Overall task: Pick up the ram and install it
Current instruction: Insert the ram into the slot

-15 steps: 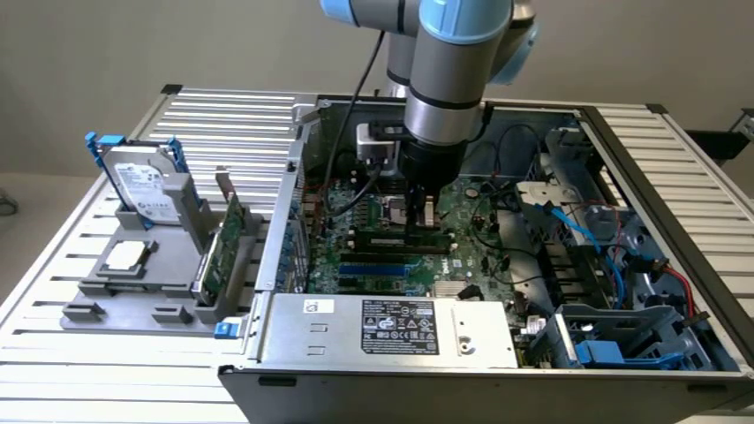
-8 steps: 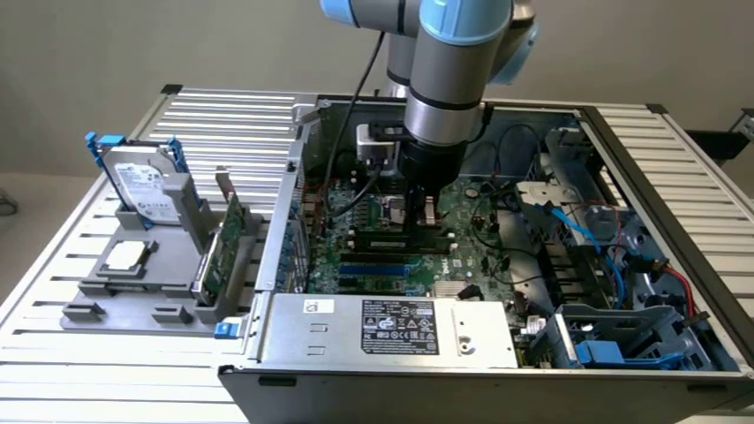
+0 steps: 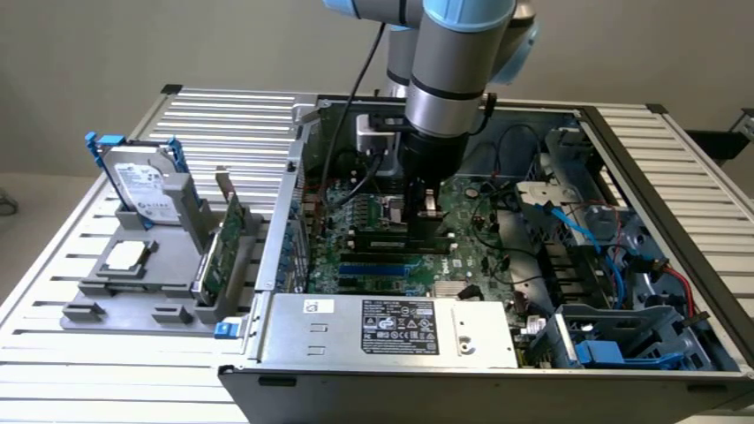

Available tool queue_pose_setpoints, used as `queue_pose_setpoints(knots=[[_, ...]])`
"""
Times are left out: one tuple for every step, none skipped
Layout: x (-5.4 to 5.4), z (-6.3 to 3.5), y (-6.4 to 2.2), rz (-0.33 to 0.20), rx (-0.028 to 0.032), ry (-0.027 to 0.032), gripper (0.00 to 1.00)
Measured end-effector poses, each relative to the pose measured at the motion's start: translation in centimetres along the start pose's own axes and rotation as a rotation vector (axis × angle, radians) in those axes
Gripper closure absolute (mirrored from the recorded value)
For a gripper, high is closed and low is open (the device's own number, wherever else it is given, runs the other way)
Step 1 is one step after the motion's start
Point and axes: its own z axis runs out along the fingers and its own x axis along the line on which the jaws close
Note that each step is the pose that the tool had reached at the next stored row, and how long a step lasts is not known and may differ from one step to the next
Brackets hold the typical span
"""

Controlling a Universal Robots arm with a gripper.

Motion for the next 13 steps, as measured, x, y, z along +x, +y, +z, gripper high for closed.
queue_pose_setpoints(knots=[[0.0,-0.30,0.02,0.000,-0.0009,-0.0001,0.43],[0.0,-0.64,0.05,0.000,-0.0013,-0.0003,0.43],[0.1,-1.07,0.08,0.000,-0.0017,-0.0003,0.43],[0.1,-1.50,0.11,0.000,-0.0018,-0.0005,0.43],[0.1,-1.96,0.14,0.000,-0.0019,-0.0005,0.43],[0.2,-2.40,0.18,0.000,-0.0019,-0.0007,0.43],[0.2,-2.83,0.21,0.000,-0.0021,-0.0007,0.43],[0.2,-3.21,0.23,0.000,-0.0022,-0.0010,0.45],[0.2,-3.39,0.25,0.000,-0.0022,-0.0010,0.45],[0.2,-3.43,0.25,0.000,-0.0021,-0.0012,0.52],[0.2,-3.43,0.25,0.000,-0.0025,-0.0015,0.58],[0.2,-3.43,0.25,0.000,-0.0024,-0.0015,0.64],[0.2,-3.43,0.25,0.000,-0.0024,-0.0015,0.70]])
